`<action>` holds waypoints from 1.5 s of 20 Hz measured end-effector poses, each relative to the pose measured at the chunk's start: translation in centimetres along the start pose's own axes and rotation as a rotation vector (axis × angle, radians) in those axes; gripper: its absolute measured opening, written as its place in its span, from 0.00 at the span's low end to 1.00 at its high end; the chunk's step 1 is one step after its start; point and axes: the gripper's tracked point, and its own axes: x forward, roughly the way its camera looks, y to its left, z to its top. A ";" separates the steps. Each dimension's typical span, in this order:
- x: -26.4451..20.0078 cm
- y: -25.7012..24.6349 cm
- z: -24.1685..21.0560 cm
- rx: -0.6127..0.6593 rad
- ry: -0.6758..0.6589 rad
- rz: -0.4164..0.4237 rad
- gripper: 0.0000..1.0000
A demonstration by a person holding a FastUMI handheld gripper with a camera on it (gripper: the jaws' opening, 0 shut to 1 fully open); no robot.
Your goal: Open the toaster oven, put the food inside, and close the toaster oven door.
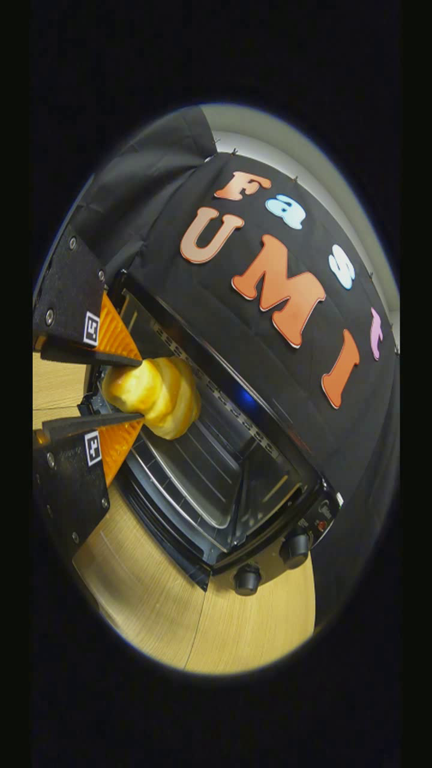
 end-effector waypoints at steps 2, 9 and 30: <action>1.4 0.0 0.3 0.001 -0.009 -0.002 0.38; 1.2 0.1 0.9 -0.065 -0.042 -0.025 0.63; -18.5 -9.7 -1.7 -0.666 0.064 -0.175 0.99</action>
